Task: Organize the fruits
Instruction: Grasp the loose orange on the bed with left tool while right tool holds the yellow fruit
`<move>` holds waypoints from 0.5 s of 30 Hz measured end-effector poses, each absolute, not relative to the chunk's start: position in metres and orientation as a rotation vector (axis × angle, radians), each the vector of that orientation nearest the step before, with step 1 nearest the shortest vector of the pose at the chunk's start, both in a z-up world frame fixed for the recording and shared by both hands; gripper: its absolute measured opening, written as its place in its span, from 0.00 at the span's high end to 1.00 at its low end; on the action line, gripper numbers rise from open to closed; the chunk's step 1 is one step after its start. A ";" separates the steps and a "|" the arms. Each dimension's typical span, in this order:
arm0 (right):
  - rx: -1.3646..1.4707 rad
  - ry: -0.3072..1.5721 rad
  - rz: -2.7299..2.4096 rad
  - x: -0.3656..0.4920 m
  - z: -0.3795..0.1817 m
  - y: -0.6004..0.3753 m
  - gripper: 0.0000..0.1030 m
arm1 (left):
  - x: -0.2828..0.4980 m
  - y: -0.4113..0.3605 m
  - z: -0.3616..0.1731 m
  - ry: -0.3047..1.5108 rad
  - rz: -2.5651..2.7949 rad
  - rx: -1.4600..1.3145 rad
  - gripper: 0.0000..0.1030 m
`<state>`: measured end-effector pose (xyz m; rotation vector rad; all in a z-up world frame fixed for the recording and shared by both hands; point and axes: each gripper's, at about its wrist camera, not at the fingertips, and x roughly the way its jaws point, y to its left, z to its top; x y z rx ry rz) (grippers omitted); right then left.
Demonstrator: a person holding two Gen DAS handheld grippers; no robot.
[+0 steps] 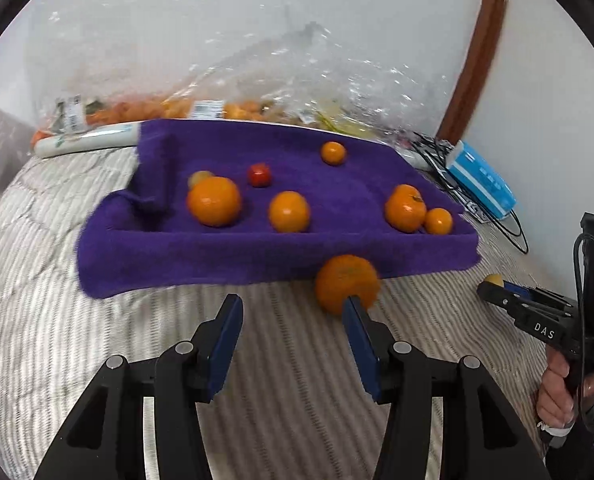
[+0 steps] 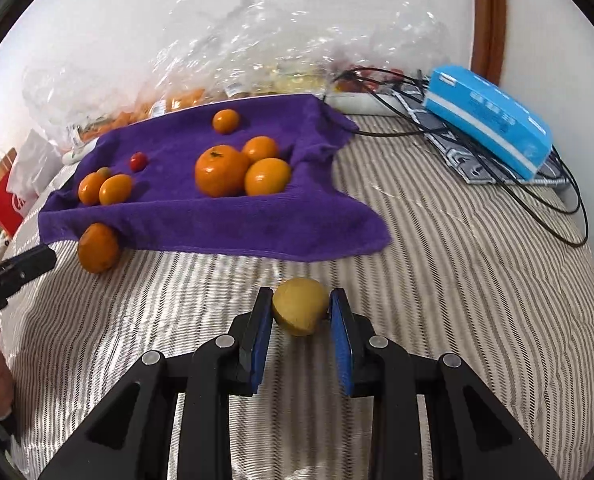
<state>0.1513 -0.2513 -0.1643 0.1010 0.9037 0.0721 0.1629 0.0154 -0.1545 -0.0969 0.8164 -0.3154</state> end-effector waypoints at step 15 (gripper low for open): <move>0.088 0.900 0.107 0.150 -0.163 -0.248 0.72 | 0.196 -0.032 -0.169 0.910 -0.324 -0.095 0.60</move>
